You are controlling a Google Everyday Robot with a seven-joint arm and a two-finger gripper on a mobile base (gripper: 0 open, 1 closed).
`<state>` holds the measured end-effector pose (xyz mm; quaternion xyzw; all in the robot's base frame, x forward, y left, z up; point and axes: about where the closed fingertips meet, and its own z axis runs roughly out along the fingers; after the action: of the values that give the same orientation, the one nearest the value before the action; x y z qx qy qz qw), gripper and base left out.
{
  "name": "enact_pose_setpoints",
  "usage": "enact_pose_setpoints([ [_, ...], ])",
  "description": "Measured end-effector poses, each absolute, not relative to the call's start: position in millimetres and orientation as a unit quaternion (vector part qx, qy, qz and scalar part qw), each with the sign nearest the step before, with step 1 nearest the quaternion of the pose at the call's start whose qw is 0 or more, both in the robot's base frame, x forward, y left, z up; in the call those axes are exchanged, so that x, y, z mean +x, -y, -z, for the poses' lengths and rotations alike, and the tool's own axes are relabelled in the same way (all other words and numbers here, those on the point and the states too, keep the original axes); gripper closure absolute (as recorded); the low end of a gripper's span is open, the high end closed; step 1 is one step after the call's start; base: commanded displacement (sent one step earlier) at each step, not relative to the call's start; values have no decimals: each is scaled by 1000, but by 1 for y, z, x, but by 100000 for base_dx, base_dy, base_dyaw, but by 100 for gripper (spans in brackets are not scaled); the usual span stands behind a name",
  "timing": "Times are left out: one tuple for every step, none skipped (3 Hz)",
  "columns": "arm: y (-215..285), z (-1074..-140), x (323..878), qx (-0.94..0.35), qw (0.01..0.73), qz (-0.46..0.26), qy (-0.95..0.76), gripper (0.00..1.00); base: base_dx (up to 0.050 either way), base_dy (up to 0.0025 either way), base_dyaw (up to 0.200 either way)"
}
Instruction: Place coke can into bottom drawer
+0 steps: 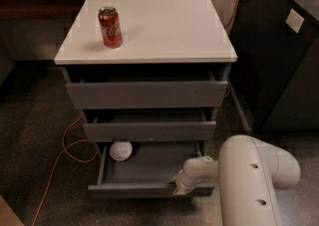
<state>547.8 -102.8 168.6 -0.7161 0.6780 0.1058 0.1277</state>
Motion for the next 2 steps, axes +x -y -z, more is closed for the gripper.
enact_pose_setpoints([
  [96,-165,516,-725,133,-121,-665,100,0,0,0],
  [94,-164,509,-726,134,-126,-663,100,0,0,0],
])
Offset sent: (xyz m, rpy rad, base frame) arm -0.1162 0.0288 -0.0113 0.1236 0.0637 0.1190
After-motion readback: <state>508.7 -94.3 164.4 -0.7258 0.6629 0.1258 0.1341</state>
